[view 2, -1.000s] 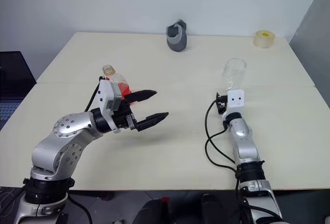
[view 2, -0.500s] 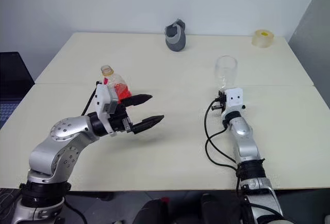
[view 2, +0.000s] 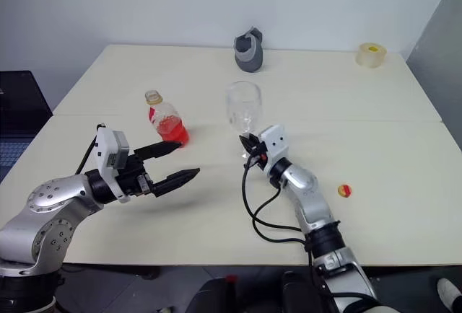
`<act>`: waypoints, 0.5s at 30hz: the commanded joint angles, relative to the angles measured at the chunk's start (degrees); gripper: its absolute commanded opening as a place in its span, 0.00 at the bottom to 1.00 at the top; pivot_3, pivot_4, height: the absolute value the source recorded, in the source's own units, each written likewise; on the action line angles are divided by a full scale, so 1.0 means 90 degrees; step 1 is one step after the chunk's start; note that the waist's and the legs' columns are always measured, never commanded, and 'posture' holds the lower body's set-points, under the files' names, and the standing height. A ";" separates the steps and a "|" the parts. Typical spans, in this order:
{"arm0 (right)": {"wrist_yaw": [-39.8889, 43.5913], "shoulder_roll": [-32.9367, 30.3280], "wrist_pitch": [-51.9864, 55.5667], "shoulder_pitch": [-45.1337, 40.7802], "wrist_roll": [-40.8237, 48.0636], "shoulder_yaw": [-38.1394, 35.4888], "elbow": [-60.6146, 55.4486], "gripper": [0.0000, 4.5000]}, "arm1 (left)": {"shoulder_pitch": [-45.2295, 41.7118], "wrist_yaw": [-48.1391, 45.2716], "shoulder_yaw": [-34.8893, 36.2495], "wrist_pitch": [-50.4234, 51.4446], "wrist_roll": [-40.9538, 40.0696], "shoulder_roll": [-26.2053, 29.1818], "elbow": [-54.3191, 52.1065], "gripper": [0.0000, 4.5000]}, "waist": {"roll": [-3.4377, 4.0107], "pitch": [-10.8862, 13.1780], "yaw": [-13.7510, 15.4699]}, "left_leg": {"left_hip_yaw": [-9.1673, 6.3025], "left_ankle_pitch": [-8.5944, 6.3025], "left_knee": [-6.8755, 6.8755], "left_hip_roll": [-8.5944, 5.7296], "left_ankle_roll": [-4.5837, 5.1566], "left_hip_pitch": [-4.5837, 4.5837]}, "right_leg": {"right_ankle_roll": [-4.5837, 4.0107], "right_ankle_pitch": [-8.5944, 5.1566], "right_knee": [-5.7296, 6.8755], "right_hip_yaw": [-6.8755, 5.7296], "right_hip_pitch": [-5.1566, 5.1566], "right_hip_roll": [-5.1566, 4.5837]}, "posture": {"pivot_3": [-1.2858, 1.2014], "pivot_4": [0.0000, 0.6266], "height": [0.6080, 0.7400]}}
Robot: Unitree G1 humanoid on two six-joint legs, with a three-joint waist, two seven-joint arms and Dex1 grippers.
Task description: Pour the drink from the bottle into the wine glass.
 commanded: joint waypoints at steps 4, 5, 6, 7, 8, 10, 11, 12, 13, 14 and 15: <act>0.0161 0.0118 -0.0832 -0.0695 -0.0206 -0.0074 0.1252 0.02 | 0.0085 0.0187 0.0265 0.0098 -0.0166 0.0129 -0.0380 1.00 | 0.0000 0.0000 -0.0026 | 0.0003 0.0000 -0.0002 0.0003 0.0000 0.0004 | -0.0001 0.0000 0.0003 0.0001 0.0000 0.0001 | 0.52 0.24 1.00; 0.0177 0.0102 -0.0857 -0.0753 -0.0243 -0.0074 0.1395 0.02 | 0.0095 0.0198 0.0274 0.0107 -0.0172 0.0130 -0.0390 1.00 | 0.0000 0.0000 -0.0028 | 0.0002 0.0000 -0.0002 0.0003 0.0000 0.0003 | -0.0001 0.0000 0.0003 0.0001 0.0000 0.0001 | 0.52 0.24 1.00; 0.0186 0.0095 -0.0885 -0.0792 -0.0270 -0.0080 0.1495 0.02 | 0.0102 0.0203 0.0280 0.0113 -0.0176 0.0130 -0.0395 1.00 | 0.0000 0.0000 -0.0028 | 0.0002 0.0000 -0.0002 0.0003 0.0000 0.0003 | -0.0001 0.0000 0.0002 0.0001 0.0000 0.0001 | 0.52 0.24 1.00; 0.0215 0.0095 -0.0900 -0.0824 -0.0275 -0.0090 0.1574 0.02 | 0.0112 0.0198 0.0286 0.0108 -0.0169 0.0130 -0.0386 1.00 | 0.0000 0.0000 -0.0027 | 0.0002 0.0000 -0.0002 0.0003 0.0000 0.0003 | -0.0001 0.0000 0.0002 0.0001 0.0000 0.0001 | 0.52 0.24 1.00; 0.0275 0.0090 -0.0857 -0.0846 -0.0263 -0.0088 0.1620 0.02 | 0.0131 0.0191 0.0292 0.0094 -0.0153 0.0130 -0.0371 1.00 | 0.0000 0.0000 -0.0025 | 0.0002 0.0000 -0.0002 0.0003 0.0000 0.0002 | -0.0001 0.0000 0.0002 0.0001 0.0000 0.0001 | 0.52 0.24 1.00; 0.0446 0.0089 -0.0890 -0.0848 -0.0199 -0.0086 0.1608 0.02 | 0.0150 0.0180 0.0294 0.0068 -0.0130 0.0128 -0.0333 1.00 | 0.0000 0.0000 -0.0025 | 0.0003 0.0000 -0.0002 0.0003 0.0000 0.0003 | -0.0001 0.0000 0.0003 0.0003 0.0000 0.0001 | 0.52 0.24 1.00; 0.0513 0.0096 -0.0894 -0.0831 -0.0166 -0.0090 0.1563 0.02 | 0.0155 0.0177 0.0291 0.0055 -0.0121 0.0125 -0.0316 1.00 | 0.0000 0.0000 -0.0025 | 0.0002 0.0000 -0.0002 0.0003 0.0000 0.0003 | -0.0001 0.0000 0.0003 0.0002 0.0000 0.0001 | 0.52 0.24 1.00; 0.0562 0.0097 -0.0899 -0.0814 -0.0158 -0.0084 0.1524 0.02 | 0.0157 0.0174 0.0286 0.0043 -0.0112 0.0121 -0.0300 1.00 | 0.0000 0.0000 -0.0026 | 0.0001 0.0000 -0.0002 0.0004 0.0000 0.0003 | -0.0001 0.0000 0.0003 0.0002 0.0000 0.0001 | 0.52 0.24 1.00; 0.0579 0.0105 -0.0899 -0.0799 -0.0157 -0.0089 0.1491 0.02 | 0.0159 0.0172 0.0281 0.0031 -0.0103 0.0117 -0.0285 1.00 | 0.0000 0.0000 -0.0026 | 0.0001 0.0000 -0.0003 0.0004 0.0000 0.0003 | -0.0001 0.0000 0.0003 0.0002 0.0000 0.0001 | 0.52 0.24 1.00; 0.0599 0.0115 -0.0878 -0.0784 -0.0151 -0.0095 0.1463 0.02 | 0.0162 0.0165 0.0273 0.0013 -0.0091 0.0113 -0.0271 1.00 | 0.0000 0.0000 -0.0026 | 0.0000 0.0000 -0.0003 0.0004 0.0000 0.0003 | -0.0001 0.0000 0.0004 0.0001 0.0000 0.0001 | 0.52 0.24 1.00; 0.0620 0.0115 -0.0862 -0.0770 -0.0167 -0.0081 0.1435 0.02 | 0.0164 0.0156 0.0266 -0.0006 -0.0080 0.0109 -0.0257 1.00 | 0.0000 0.0000 -0.0026 | 0.0000 0.0000 -0.0003 0.0004 0.0000 0.0003 | -0.0001 0.0000 0.0004 0.0002 0.0000 0.0001 | 0.52 0.24 1.00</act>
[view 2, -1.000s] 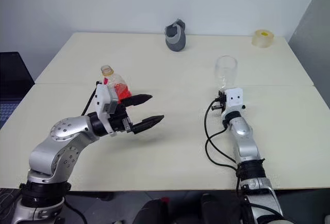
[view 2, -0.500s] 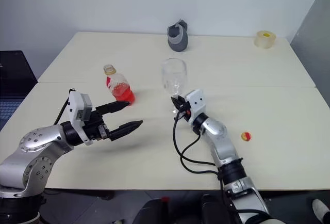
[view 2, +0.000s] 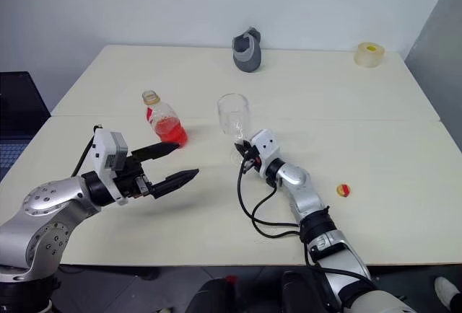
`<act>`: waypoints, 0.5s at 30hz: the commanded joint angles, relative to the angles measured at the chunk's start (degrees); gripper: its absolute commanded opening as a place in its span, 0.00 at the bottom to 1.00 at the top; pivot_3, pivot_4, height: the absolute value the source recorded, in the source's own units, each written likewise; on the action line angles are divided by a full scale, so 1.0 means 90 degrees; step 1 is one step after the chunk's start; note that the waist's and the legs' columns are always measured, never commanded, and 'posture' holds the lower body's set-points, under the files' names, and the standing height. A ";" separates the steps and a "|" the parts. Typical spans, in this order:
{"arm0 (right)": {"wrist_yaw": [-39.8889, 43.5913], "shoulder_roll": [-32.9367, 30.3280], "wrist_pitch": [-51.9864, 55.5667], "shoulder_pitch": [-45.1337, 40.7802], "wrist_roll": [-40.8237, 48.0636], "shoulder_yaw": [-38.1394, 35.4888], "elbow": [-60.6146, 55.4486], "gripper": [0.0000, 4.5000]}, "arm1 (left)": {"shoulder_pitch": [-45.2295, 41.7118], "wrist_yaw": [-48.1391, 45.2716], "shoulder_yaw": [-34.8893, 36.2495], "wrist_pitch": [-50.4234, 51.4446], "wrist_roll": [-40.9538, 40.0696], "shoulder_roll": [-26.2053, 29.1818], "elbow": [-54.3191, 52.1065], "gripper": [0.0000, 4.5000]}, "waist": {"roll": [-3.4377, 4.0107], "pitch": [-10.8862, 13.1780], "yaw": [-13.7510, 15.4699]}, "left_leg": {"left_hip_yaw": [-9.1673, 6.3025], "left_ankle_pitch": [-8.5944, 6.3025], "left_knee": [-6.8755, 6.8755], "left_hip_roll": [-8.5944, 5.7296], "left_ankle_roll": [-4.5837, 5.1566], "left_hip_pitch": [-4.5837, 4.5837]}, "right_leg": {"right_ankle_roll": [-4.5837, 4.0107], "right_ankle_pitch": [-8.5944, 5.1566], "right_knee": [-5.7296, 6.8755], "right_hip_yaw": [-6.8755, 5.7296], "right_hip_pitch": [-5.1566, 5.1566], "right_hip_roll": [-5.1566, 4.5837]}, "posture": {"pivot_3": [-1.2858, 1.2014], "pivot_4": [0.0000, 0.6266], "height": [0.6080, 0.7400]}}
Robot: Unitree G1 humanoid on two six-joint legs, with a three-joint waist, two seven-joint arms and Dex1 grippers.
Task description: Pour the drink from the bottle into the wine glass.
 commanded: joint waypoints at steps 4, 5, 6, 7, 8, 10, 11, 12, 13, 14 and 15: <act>0.0167 0.0072 -0.0101 -0.0082 0.0043 -0.0058 -0.0377 0.19 | 0.0019 -0.0026 0.0156 -0.0215 0.0014 0.0037 -0.0035 1.00 | 0.0000 0.0000 0.0001 | 0.0000 0.0000 0.0000 0.0000 0.0000 0.0000 | 0.0000 0.0000 0.0000 0.0000 0.0000 0.0000 | 0.52 0.24 1.00; 0.0186 0.0074 -0.0073 -0.0069 0.0048 -0.0050 -0.0413 0.24 | 0.0040 -0.0054 0.0158 -0.0266 0.0034 0.0026 0.0006 1.00 | 0.0000 0.0000 0.0001 | 0.0000 0.0000 0.0000 0.0000 0.0000 0.0000 | 0.0000 0.0000 0.0000 0.0000 0.0000 0.0000 | 0.52 0.24 1.00; 0.0199 0.0076 -0.0051 -0.0059 0.0052 -0.0045 -0.0439 0.32 | 0.0056 -0.0074 0.0158 -0.0306 0.0049 0.0020 0.0036 1.00 | 0.0000 0.0000 0.0001 | 0.0000 0.0000 0.0000 0.0000 0.0000 0.0000 | 0.0000 0.0000 0.0000 0.0000 0.0000 0.0000 | 0.52 0.24 1.00; 0.0217 0.0068 -0.0014 -0.0043 0.0054 -0.0035 -0.0495 0.40 | 0.0091 -0.0109 0.0163 -0.0383 0.0070 0.0012 0.0085 1.00 | 0.0000 0.0000 0.0002 | 0.0000 0.0000 0.0000 0.0000 0.0000 0.0001 | 0.0000 0.0000 0.0000 0.0000 0.0000 0.0000 | 0.52 0.24 1.00; 0.0236 0.0057 0.0025 -0.0026 0.0053 -0.0025 -0.0552 0.47 | 0.0119 -0.0135 0.0169 -0.0446 0.0084 0.0007 0.0126 1.00 | 0.0000 0.0000 0.0002 | -0.0001 0.0000 0.0000 0.0000 0.0000 0.0001 | 0.0000 0.0000 0.0001 0.0001 0.0000 0.0000 | 0.52 0.24 1.00; 0.0273 0.0038 0.0099 0.0014 0.0047 -0.0010 -0.0673 0.64 | 0.0163 -0.0174 0.0168 -0.0557 0.0101 0.0010 0.0194 1.00 | 0.0000 0.0000 0.0002 | -0.0001 0.0000 0.0000 0.0000 0.0000 0.0001 | 0.0000 0.0000 0.0000 0.0000 0.0000 0.0000 | 0.52 0.24 1.00; 0.0292 0.0031 0.0138 0.0045 0.0052 -0.0007 -0.0760 0.72 | 0.0174 -0.0178 0.0167 -0.0593 0.0107 0.0007 0.0212 1.00 | 0.0000 0.0000 0.0001 | 0.0000 0.0000 0.0000 0.0000 0.0000 0.0001 | 0.0000 0.0000 0.0000 0.0000 0.0000 0.0000 | 0.52 0.24 1.00; 0.0330 0.0012 0.0212 0.0114 0.0077 0.0006 -0.0943 0.79 | 0.0188 -0.0181 0.0166 -0.0635 0.0115 -0.0001 0.0231 1.00 | 0.0000 0.0000 0.0008 | 0.0000 0.0000 -0.0001 0.0000 0.0000 0.0001 | 0.0000 0.0000 0.0000 0.0000 0.0000 0.0000 | 0.52 0.24 1.00; 0.0348 0.0000 0.0293 0.0177 0.0102 0.0009 -0.1100 0.86 | 0.0197 -0.0183 0.0164 -0.0663 0.0117 -0.0008 0.0242 1.00 | 0.0000 0.0000 0.0013 | -0.0002 0.0000 0.0000 0.0000 0.0000 0.0000 | 0.0000 0.0000 0.0000 0.0000 0.0000 -0.0001 | 0.52 0.24 1.00; 0.0365 -0.0019 0.0361 0.0251 0.0119 0.0012 -0.1248 0.94 | 0.0211 -0.0178 0.0156 -0.0691 0.0126 -0.0023 0.0248 1.00 | 0.0000 0.0000 0.0013 | -0.0004 0.0000 0.0000 -0.0001 0.0000 0.0000 | 0.0000 0.0000 -0.0001 0.0001 0.0000 -0.0001 | 0.52 0.24 1.00; 0.0402 -0.0054 0.0446 0.0337 0.0119 0.0034 -0.1401 0.99 | 0.0219 -0.0175 0.0148 -0.0720 0.0136 -0.0036 0.0259 1.00 | 0.0000 0.0000 0.0014 | -0.0004 0.0000 0.0000 -0.0001 0.0000 -0.0001 | 0.0000 0.0000 -0.0001 0.0001 0.0000 -0.0001 | 0.52 0.24 1.00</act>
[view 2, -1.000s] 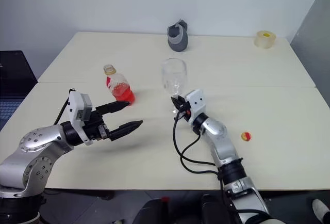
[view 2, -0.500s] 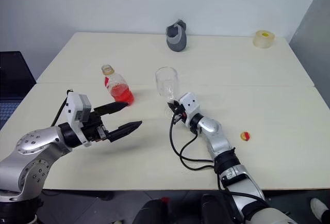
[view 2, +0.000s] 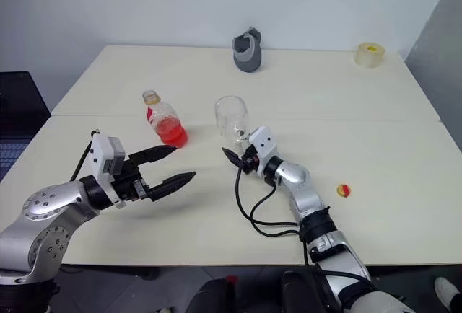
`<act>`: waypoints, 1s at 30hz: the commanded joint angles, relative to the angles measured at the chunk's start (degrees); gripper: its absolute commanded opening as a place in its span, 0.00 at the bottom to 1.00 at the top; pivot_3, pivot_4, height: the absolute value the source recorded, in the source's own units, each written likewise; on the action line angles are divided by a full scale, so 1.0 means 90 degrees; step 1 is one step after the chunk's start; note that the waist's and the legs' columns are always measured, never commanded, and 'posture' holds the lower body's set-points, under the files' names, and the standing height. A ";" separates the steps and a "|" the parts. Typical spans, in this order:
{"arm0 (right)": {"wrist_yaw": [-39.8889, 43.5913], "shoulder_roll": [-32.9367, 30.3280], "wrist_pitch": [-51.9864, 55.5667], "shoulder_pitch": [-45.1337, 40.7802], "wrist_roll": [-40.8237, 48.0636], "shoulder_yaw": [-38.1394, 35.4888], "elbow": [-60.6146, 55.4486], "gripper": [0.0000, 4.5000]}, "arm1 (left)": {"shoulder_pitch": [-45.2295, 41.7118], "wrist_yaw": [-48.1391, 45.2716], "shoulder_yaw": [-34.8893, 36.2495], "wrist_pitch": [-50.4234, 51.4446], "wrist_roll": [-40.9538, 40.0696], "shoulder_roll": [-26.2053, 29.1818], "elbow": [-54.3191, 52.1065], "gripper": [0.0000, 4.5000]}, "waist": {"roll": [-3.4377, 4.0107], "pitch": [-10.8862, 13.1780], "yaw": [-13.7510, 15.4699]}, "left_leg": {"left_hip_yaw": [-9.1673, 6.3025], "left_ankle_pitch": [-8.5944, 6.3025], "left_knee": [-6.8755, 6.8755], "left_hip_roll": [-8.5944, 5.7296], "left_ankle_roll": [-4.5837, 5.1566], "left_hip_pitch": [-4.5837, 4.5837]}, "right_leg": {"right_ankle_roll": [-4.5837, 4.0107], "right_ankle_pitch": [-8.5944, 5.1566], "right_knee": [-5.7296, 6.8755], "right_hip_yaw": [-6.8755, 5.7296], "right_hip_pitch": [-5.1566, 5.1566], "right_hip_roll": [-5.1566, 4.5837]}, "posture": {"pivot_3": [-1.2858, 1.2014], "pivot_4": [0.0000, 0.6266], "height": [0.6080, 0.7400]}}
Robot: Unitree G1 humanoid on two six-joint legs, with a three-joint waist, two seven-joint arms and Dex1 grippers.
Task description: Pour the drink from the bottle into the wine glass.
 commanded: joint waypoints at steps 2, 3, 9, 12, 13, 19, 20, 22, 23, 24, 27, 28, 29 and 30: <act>0.0191 -0.0108 0.0297 0.0295 0.0093 0.0060 -0.0886 0.99 | 0.0008 0.0003 0.0131 -0.0243 0.0025 -0.0043 0.0004 1.00 | 0.0000 0.0000 -0.0001 | 0.0001 0.0000 0.0000 0.0000 0.0000 0.0000 | 0.0000 0.0000 0.0000 0.0001 0.0000 0.0000 | 0.52 0.24 1.00; 0.0224 -0.0146 0.0432 0.0394 0.0103 0.0079 -0.1058 0.99 | -0.0001 0.0011 0.0125 -0.0267 0.0033 -0.0057 0.0029 1.00 | 0.0000 0.0000 -0.0001 | 0.0001 0.0000 0.0000 0.0000 0.0000 0.0000 | 0.0000 0.0000 0.0000 0.0001 0.0000 0.0000 | 0.52 0.24 1.00; 0.0346 -0.0621 0.1341 0.1063 0.0186 0.0087 -0.2378 0.99 | -0.0033 0.0227 0.0041 -0.0336 0.0111 -0.0199 -0.0001 1.00 | 0.0000 0.0000 0.0004 | -0.0003 0.0000 0.0001 0.0000 0.0000 -0.0001 | 0.0000 0.0000 0.0000 0.0001 0.0001 -0.0001 | 0.52 0.24 1.00; 0.0482 -0.1164 0.1943 0.1580 0.0295 -0.0013 -0.3595 0.99 | 0.0028 0.0409 0.0018 -0.0377 0.0199 -0.0323 -0.0041 1.00 | -0.0001 0.0000 0.0020 | -0.0008 0.0000 0.0001 -0.0002 0.0000 -0.0006 | 0.0001 -0.0001 -0.0004 0.0001 0.0001 -0.0003 | 0.52 0.24 1.00; 0.0534 -0.1361 0.2183 0.1747 0.0397 -0.0063 -0.4011 0.99 | 0.0067 0.0467 -0.0010 -0.0427 0.0273 -0.0370 -0.0050 1.00 | 0.0000 0.0000 0.0020 | -0.0010 0.0000 0.0003 -0.0002 0.0000 -0.0007 | 0.0001 -0.0001 -0.0006 0.0001 0.0002 -0.0003 | 0.52 0.24 1.00; 0.0641 -0.2493 0.3704 0.2681 0.1397 -0.0846 -0.6352 0.99 | 0.0306 0.0987 -0.0116 -0.0813 0.0753 -0.0844 0.0106 1.00 | 0.0001 0.0000 0.0020 | -0.0027 -0.0001 0.0001 -0.0001 0.0001 -0.0009 | -0.0001 -0.0003 -0.0009 -0.0003 0.0005 -0.0002 | 0.52 0.24 1.00; 0.0672 -0.2710 0.3930 0.2823 0.1595 -0.1027 -0.6718 0.99 | 0.0363 0.1049 -0.0176 -0.0927 0.0908 -0.0910 0.0159 1.00 | -0.0001 0.0000 0.0022 | -0.0028 -0.0001 0.0001 -0.0002 0.0001 -0.0008 | -0.0001 -0.0003 -0.0008 -0.0003 0.0007 -0.0002 | 0.52 0.24 1.00; 0.0677 -0.2992 0.4245 0.2974 0.1878 -0.1235 -0.7159 0.99 | 0.0431 0.1122 -0.0239 -0.1066 0.1078 -0.1008 0.0223 1.00 | -0.0001 0.0000 0.0018 | -0.0031 -0.0001 0.0002 -0.0002 0.0001 -0.0009 | -0.0002 -0.0003 -0.0011 -0.0006 0.0009 -0.0002 | 0.52 0.24 1.00; 0.0675 -0.3139 0.4420 0.3047 0.2059 -0.1375 -0.7371 0.99 | 0.0472 0.1147 -0.0278 -0.1101 0.1120 -0.1067 0.0240 1.00 | -0.0002 -0.0001 0.0014 | -0.0030 -0.0001 0.0001 -0.0003 0.0001 -0.0007 | -0.0002 -0.0003 -0.0011 -0.0005 0.0011 -0.0002 | 0.52 0.24 1.00; 0.0684 -0.3296 0.4613 0.3137 0.2285 -0.1570 -0.7611 0.99 | 0.0488 0.1284 -0.0304 -0.1164 0.1208 -0.1168 0.0281 1.00 | -0.0002 -0.0001 0.0015 | -0.0031 -0.0001 0.0001 -0.0002 0.0001 -0.0006 | -0.0001 -0.0004 -0.0011 -0.0007 0.0012 0.0000 | 0.52 0.24 1.00; 0.0600 -0.3594 0.5096 0.3275 0.2940 -0.2048 -0.8133 0.99 | 0.0433 0.1538 -0.0316 -0.1259 0.1393 -0.1338 0.0421 1.00 | -0.0002 -0.0001 0.0024 | -0.0035 -0.0001 0.0001 -0.0004 0.0001 -0.0010 | -0.0002 -0.0005 -0.0012 -0.0011 0.0013 0.0000 | 0.52 0.24 1.00; 0.0553 -0.3655 0.5213 0.3281 0.3130 -0.2163 -0.8237 0.99 | 0.0366 0.1656 -0.0264 -0.1266 0.1410 -0.1408 0.0486 1.00 | -0.0002 -0.0001 0.0026 | -0.0035 -0.0001 0.0002 -0.0005 0.0002 -0.0010 | -0.0002 -0.0004 -0.0014 -0.0011 0.0013 0.0000 | 0.52 0.24 1.00; 0.0501 -0.3707 0.5329 0.3268 0.3327 -0.2273 -0.8322 0.99 | 0.0306 0.1778 -0.0212 -0.1318 0.1463 -0.1463 0.0554 1.00 | -0.0004 -0.0002 0.0027 | -0.0035 -0.0001 0.0002 -0.0005 0.0002 -0.0010 | -0.0002 -0.0004 -0.0016 -0.0011 0.0015 0.0000 | 0.52 0.24 1.00; 0.0451 -0.3757 0.5452 0.3244 0.3545 -0.2399 -0.8408 0.99 | 0.0250 0.1954 -0.0137 -0.1395 0.1534 -0.1532 0.0636 1.00 | -0.0004 -0.0002 0.0028 | -0.0035 -0.0001 0.0002 -0.0005 0.0002 -0.0009 | -0.0002 -0.0004 -0.0016 -0.0012 0.0017 0.0000 | 0.52 0.24 1.00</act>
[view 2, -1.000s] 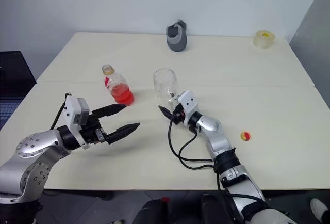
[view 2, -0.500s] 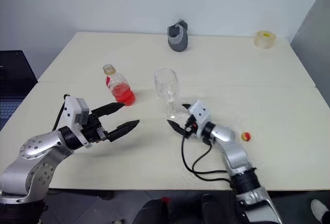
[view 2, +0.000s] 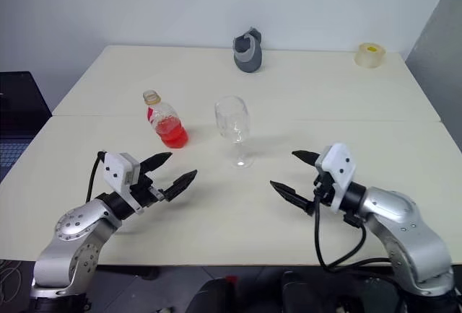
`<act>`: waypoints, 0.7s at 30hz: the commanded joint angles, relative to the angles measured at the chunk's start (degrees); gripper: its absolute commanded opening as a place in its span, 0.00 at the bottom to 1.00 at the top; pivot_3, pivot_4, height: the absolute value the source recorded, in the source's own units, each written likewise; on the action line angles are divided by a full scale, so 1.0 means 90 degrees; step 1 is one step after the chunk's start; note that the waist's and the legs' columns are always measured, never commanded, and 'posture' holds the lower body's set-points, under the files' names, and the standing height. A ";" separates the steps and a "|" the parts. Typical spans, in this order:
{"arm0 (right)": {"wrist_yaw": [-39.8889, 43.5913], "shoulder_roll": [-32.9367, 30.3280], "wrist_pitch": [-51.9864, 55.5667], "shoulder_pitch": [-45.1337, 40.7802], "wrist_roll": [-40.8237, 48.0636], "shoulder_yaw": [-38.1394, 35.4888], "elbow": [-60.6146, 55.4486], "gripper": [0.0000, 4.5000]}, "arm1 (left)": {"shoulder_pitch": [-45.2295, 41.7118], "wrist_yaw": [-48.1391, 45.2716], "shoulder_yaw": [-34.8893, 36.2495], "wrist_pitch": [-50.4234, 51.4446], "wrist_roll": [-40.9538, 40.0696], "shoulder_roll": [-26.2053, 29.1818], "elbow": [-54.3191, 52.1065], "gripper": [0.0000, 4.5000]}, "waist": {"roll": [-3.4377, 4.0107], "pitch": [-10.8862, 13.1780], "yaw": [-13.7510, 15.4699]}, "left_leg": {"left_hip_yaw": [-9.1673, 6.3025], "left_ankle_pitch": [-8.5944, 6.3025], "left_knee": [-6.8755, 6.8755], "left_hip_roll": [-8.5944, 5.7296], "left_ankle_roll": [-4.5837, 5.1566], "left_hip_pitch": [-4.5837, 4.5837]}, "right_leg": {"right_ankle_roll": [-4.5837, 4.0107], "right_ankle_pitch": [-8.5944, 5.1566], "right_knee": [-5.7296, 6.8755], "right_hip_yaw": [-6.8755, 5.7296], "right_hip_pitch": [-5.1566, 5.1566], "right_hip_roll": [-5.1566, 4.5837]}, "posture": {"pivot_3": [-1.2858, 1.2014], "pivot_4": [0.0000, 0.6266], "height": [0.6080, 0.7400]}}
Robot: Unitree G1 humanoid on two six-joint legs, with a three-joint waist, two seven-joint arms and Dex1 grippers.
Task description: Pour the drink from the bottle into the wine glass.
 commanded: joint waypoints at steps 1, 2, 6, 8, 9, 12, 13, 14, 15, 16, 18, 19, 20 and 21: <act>-0.0168 -0.0151 0.0354 -0.0106 0.0784 -0.0472 -0.0475 0.99 | -0.0228 0.0517 0.0283 -0.0308 0.0190 -0.0174 0.0072 1.00 | -0.0001 0.0000 0.0001 | -0.0001 0.0000 0.0000 0.0000 0.0000 0.0000 | 0.0000 0.0000 0.0000 -0.0002 0.0001 0.0000 | 0.52 0.24 1.00; -0.0221 -0.0207 0.0439 -0.0154 0.0953 -0.0562 -0.0515 0.99 | -0.0225 0.0654 0.0349 -0.0379 0.0244 -0.0233 0.0104 1.00 | -0.0001 0.0000 0.0001 | -0.0003 0.0000 0.0000 0.0000 0.0000 -0.0001 | 0.0000 0.0000 0.0000 -0.0003 0.0000 0.0000 | 0.52 0.24 1.00; -0.0442 -0.0386 0.0657 -0.0402 0.1515 -0.0791 -0.0552 0.99 | -0.0076 0.1036 0.0428 -0.0604 0.0495 -0.0392 0.0151 1.00 | -0.0001 0.0000 -0.0009 | 0.0004 0.0000 -0.0001 0.0000 0.0000 0.0001 | 0.0000 0.0000 -0.0001 0.0003 0.0001 0.0000 | 0.52 0.24 1.00; -0.0551 -0.0442 0.0734 -0.0540 0.1813 -0.0856 -0.0547 0.99 | -0.0073 0.1195 0.0403 -0.0646 0.0616 -0.0463 0.0206 1.00 | -0.0001 0.0000 -0.0002 | 0.0001 0.0000 -0.0001 -0.0001 0.0000 -0.0001 | 0.0000 0.0000 -0.0003 0.0000 0.0001 0.0000 | 0.52 0.24 1.00; -0.0594 -0.0472 0.0764 -0.0591 0.1937 -0.0877 -0.0545 0.99 | -0.0095 0.1276 0.0384 -0.0649 0.0678 -0.0484 0.0248 1.00 | -0.0002 0.0000 -0.0001 | 0.0000 0.0000 -0.0001 -0.0001 0.0000 -0.0001 | 0.0000 0.0000 -0.0003 0.0000 0.0001 0.0000 | 0.52 0.24 1.00; -0.0707 -0.0579 0.0823 -0.0674 0.2261 -0.0892 -0.0549 0.99 | -0.0218 0.1451 0.0380 -0.0655 0.0787 -0.0547 0.0421 1.00 | -0.0003 0.0000 0.0003 | 0.0000 0.0000 0.0000 -0.0003 0.0000 -0.0002 | 0.0000 0.0000 -0.0005 -0.0003 0.0003 0.0000 | 0.52 0.24 1.00; -0.0738 -0.0625 0.0829 -0.0699 0.2342 -0.0879 -0.0553 0.99 | -0.0279 0.1513 0.0378 -0.0659 0.0844 -0.0548 0.0518 1.00 | -0.0003 0.0000 0.0004 | 0.0000 0.0000 0.0000 -0.0003 0.0000 -0.0003 | 0.0000 0.0000 -0.0006 -0.0003 0.0004 0.0000 | 0.52 0.24 1.00; -0.0759 -0.0681 0.0837 -0.0707 0.2426 -0.0884 -0.0565 0.99 | -0.0326 0.1537 0.0364 -0.0704 0.0901 -0.0538 0.0620 1.00 | -0.0003 0.0000 0.0004 | 0.0001 0.0000 0.0001 -0.0005 0.0001 -0.0003 | 0.0000 0.0000 -0.0006 -0.0002 0.0003 0.0000 | 0.52 0.24 1.00; -0.0767 -0.0740 0.0836 -0.0706 0.2490 -0.0890 -0.0580 0.99 | -0.0369 0.1543 0.0353 -0.0738 0.0930 -0.0532 0.0711 1.00 | -0.0003 0.0000 0.0005 | -0.0001 0.0000 0.0001 -0.0004 0.0000 -0.0004 | 0.0000 0.0000 -0.0007 -0.0003 0.0004 0.0000 | 0.52 0.24 1.00; -0.0784 -0.0793 0.0827 -0.0701 0.2549 -0.0893 -0.0587 0.99 | -0.0396 0.1540 0.0347 -0.0766 0.0947 -0.0531 0.0771 1.00 | -0.0003 0.0000 0.0005 | 0.0001 0.0000 0.0001 -0.0005 0.0000 -0.0004 | 0.0000 0.0000 -0.0007 -0.0002 0.0004 0.0000 | 0.52 0.24 1.00; -0.0856 -0.0877 0.0791 -0.0696 0.2632 -0.0910 -0.0610 0.99 | -0.0514 0.1540 0.0341 -0.0915 0.1025 -0.0530 0.0996 1.00 | -0.0004 -0.0001 0.0006 | 0.0001 0.0000 0.0001 -0.0004 0.0000 -0.0004 | 0.0000 0.0000 -0.0007 -0.0003 0.0003 0.0000 | 0.52 0.24 1.00; -0.0896 -0.0910 0.0770 -0.0697 0.2654 -0.0906 -0.0620 0.99 | -0.0575 0.1523 0.0337 -0.0988 0.1050 -0.0529 0.1125 1.00 | -0.0004 -0.0001 0.0009 | 0.0001 0.0000 0.0001 -0.0004 0.0000 -0.0004 | 0.0000 0.0000 -0.0008 -0.0003 0.0003 0.0000 | 0.52 0.24 1.00; -0.0929 -0.0944 0.0752 -0.0685 0.2675 -0.0901 -0.0631 0.99 | -0.0624 0.1495 0.0321 -0.1065 0.1076 -0.0522 0.1258 1.00 | -0.0004 -0.0001 0.0011 | 0.0001 0.0000 0.0001 -0.0004 0.0000 -0.0004 | 0.0000 0.0000 -0.0007 -0.0003 0.0003 0.0000 | 0.52 0.24 1.00; -0.0945 -0.0985 0.0729 -0.0658 0.2676 -0.0890 -0.0652 0.99 | -0.0666 0.1462 0.0312 -0.1138 0.1087 -0.0517 0.1383 1.00 | -0.0004 -0.0001 0.0013 | 0.0001 0.0000 0.0001 -0.0003 0.0000 -0.0003 | 0.0000 0.0000 -0.0007 -0.0004 0.0004 0.0000 | 0.52 0.24 1.00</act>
